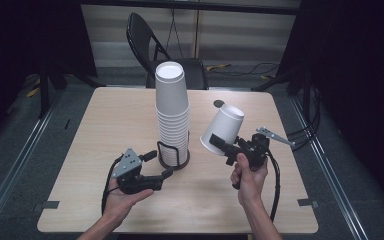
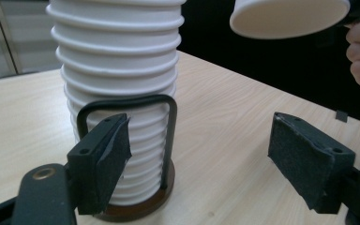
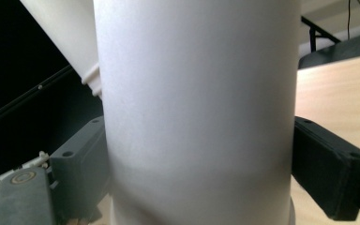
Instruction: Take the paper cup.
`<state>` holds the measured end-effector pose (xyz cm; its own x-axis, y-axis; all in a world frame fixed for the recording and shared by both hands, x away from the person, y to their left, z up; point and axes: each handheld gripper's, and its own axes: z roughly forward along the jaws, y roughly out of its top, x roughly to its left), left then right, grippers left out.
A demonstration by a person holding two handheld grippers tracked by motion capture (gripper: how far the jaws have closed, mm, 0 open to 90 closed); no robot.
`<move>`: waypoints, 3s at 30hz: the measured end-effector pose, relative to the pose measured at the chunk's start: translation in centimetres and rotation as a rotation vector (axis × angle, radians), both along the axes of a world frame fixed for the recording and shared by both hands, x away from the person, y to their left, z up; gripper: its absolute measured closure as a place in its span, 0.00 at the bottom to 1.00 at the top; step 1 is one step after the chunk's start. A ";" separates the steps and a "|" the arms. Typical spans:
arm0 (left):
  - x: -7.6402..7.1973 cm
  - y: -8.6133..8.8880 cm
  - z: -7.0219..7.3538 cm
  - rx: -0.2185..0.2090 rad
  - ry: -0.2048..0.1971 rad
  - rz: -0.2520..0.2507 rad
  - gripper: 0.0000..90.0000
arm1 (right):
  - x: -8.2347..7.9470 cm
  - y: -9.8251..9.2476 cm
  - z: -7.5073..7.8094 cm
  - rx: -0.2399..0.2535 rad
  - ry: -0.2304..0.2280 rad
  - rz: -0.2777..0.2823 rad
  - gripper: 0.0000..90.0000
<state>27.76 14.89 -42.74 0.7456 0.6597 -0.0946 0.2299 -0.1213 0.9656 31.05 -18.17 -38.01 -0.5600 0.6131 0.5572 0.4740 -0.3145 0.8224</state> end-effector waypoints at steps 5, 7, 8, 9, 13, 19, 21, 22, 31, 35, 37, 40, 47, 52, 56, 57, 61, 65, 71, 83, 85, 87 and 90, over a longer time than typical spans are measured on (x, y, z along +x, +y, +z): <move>0.2 -0.7 0.0 -0.025 0.022 -0.023 0.22 | -0.8 0.3 -1.8 0.002 0.037 0.012 0.15; 0.2 -0.9 0.0 -0.016 0.022 -0.047 0.21 | -0.9 0.4 -2.2 0.000 0.046 0.014 0.15; 0.2 -1.1 0.0 -0.017 0.014 -0.046 0.19 | -1.0 0.5 -2.5 -0.003 0.049 0.015 0.15; 0.2 -1.2 0.1 -0.013 0.008 -0.046 0.20 | -1.1 0.5 -2.7 0.000 0.057 0.018 0.15; 0.2 -1.6 0.1 -0.014 -0.001 -0.050 0.26 | -1.4 0.8 -3.3 0.006 0.080 0.033 0.14; 0.1 -2.2 -0.2 -0.045 0.008 -0.060 0.26 | -1.6 0.9 -4.2 0.077 0.139 0.045 0.15; 0.1 -2.3 -0.6 -0.062 0.012 -0.065 0.30 | -1.6 0.9 -4.6 0.095 0.158 0.049 0.14; 0.1 -2.3 -0.8 -0.064 0.019 -0.063 0.31 | -1.6 1.0 -4.7 0.093 0.162 0.048 0.15; 0.2 -2.4 -1.5 -0.062 0.023 -0.054 0.38 | -1.8 1.5 -5.7 0.185 0.251 0.074 0.14; 0.1 -2.5 -1.7 -0.074 0.015 -0.073 0.45 | -2.0 1.9 -5.9 0.200 0.273 0.071 0.14; 0.1 -2.5 -1.8 -0.072 0.017 -0.078 0.48 | -2.0 2.1 -6.1 0.208 0.290 0.073 0.14; 0.0 -2.7 -1.9 -0.062 0.010 -0.079 0.52 | -2.1 2.4 -6.4 0.228 0.309 0.071 0.14; -0.2 -2.9 -2.3 -0.066 -0.001 -0.089 0.55 | -2.3 2.9 -6.6 0.249 0.336 0.090 0.14; -0.3 -3.1 -2.5 -0.046 -0.011 -0.083 0.64 | -2.4 3.3 -6.9 0.252 0.361 0.101 0.14; -0.4 -3.4 -2.7 -0.026 -0.033 -0.085 0.70 | -2.5 3.7 -6.9 0.252 0.365 0.111 0.14; -0.4 -3.5 -2.7 -0.023 -0.039 -0.085 0.71 | -2.5 3.8 -6.9 0.252 0.367 0.116 0.14; -0.6 -3.7 -2.5 0.019 -0.088 -0.074 0.78 | -2.6 4.4 -7.0 0.241 0.380 0.140 0.14; -0.4 -3.7 -2.6 0.017 -0.092 -0.047 0.79 | -2.8 5.1 -7.1 0.240 0.387 0.163 0.14; -0.3 -3.8 -2.8 0.007 -0.102 -0.012 0.75 | -3.0 5.9 -7.2 0.233 0.402 0.196 0.14; -0.3 -3.7 -3.0 0.035 -0.122 -0.027 0.91 | -3.1 6.7 -7.4 0.216 0.394 0.236 0.11; -0.3 -3.6 -3.0 0.029 -0.108 -0.029 0.92 | -3.1 6.7 -7.3 0.208 0.375 0.241 0.11; -0.2 -3.6 -3.1 0.028 -0.095 -0.032 0.93 | -3.1 6.5 -7.2 0.190 0.353 0.229 0.11; -0.2 -3.6 -3.1 0.027 -0.084 -0.036 0.93 | -2.9 6.3 -7.1 0.179 0.343 0.213 0.11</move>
